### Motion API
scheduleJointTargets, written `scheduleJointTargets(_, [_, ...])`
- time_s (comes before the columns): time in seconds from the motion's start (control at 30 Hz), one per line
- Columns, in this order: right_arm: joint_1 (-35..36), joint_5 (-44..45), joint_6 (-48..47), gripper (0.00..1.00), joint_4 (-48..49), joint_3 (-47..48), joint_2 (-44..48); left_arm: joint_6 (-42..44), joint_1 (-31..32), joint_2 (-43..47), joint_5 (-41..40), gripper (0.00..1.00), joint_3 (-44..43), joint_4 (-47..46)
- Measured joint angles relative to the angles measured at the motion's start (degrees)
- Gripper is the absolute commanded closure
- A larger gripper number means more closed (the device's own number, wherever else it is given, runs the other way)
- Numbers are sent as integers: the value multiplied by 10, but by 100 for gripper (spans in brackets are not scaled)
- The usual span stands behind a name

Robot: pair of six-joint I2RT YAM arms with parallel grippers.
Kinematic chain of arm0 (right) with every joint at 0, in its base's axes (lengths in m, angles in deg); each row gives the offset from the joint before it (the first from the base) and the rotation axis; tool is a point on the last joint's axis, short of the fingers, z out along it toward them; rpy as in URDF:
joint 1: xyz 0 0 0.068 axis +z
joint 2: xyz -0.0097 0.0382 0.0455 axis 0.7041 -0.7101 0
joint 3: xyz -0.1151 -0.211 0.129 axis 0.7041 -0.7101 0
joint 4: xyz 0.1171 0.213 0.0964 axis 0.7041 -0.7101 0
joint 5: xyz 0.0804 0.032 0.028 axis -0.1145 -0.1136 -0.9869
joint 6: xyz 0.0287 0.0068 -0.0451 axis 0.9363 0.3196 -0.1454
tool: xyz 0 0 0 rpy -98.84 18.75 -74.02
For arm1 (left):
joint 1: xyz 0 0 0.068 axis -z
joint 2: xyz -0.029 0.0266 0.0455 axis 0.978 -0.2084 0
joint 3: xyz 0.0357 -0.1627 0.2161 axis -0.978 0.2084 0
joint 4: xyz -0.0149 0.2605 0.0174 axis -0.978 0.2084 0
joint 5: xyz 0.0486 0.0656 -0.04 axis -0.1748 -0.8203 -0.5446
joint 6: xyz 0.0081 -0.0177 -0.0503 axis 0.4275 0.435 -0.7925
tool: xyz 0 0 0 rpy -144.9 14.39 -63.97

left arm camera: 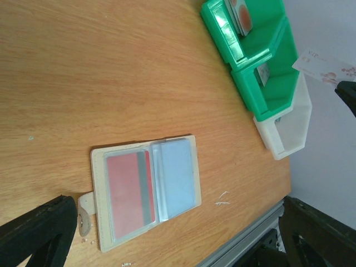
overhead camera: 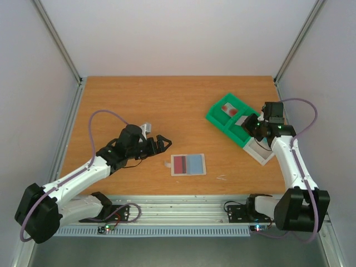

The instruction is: Take the credit cards out of the card holder

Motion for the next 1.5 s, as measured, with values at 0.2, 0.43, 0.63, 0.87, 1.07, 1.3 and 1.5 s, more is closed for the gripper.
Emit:
scheduleJointTargets(0.2, [-42, 28, -20, 99, 6, 23, -66, 12, 0, 0, 0, 0, 0, 14])
scheduleJointTargets(0.43, [-67, -5, -22, 99, 57, 23, -144, 19, 0, 0, 0, 1, 0, 24])
scheduleJointTargets(0.63, [-73, -21, -28, 99, 83, 32, -193, 29, -1, 0, -3, 1, -6, 36])
scheduleJointTargets(0.87, [-89, -46, -44, 99, 113, 65, -244, 30, -4, 0, -9, 1, -7, 38])
scheduleJointTargets(1.07, [-96, -53, -57, 99, 121, 70, -280, 29, -4, 0, -9, 1, -7, 38])
scheduleJointTargets(1.3, [-105, -55, -64, 91, 123, 85, -308, 27, -4, 0, -9, 1, -6, 37])
scheduleJointTargets(1.5, [-106, -46, -69, 88, 120, 101, -317, 26, -4, -3, -9, 1, -6, 36])
